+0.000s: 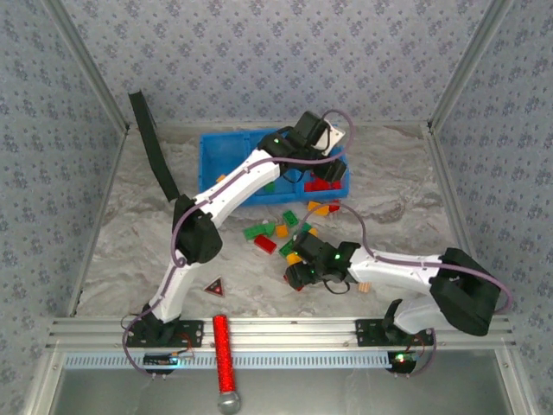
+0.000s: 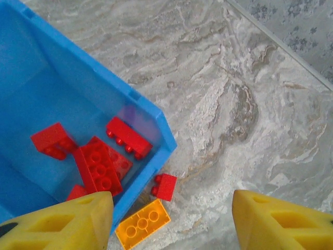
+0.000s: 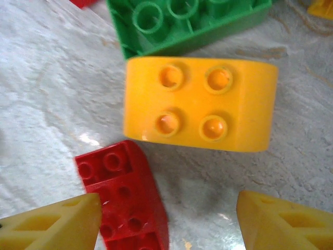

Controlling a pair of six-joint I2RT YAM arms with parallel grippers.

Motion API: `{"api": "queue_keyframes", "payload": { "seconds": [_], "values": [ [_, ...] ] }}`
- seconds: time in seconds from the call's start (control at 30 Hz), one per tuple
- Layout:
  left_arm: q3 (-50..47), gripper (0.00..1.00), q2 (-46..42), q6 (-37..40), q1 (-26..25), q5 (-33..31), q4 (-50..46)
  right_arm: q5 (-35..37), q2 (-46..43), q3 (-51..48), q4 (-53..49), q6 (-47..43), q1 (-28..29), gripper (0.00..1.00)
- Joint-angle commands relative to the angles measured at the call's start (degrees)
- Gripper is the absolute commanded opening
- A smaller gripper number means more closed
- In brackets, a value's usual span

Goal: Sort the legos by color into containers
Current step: Pick up the lego from the bottom-center of the table.

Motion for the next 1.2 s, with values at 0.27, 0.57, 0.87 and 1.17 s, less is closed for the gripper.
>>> {"api": "queue_keyframes", "payload": {
  "seconds": [0.27,0.57,0.87,1.17],
  "values": [
    [-9.79,0.64,-12.72,0.61,-0.44,-1.65,3.03,-0.42,-2.55,2.59,-1.98,-3.24,1.85,0.72],
    [-28.37,0.66,-26.62,-1.02,-0.41,-8.43,7.37,2.14,5.23,4.39,0.36,-5.61,4.39,0.72],
    [-41.82,0.68,-38.01,-2.73,-0.32,-15.57,5.98,5.1,13.95,7.65,-0.96,-7.62,6.44,0.66],
    [-52.07,0.7,-43.7,-4.78,-0.23,-17.97,5.72,3.59,13.13,9.74,-7.17,-9.59,6.67,0.33]
  ]
}}
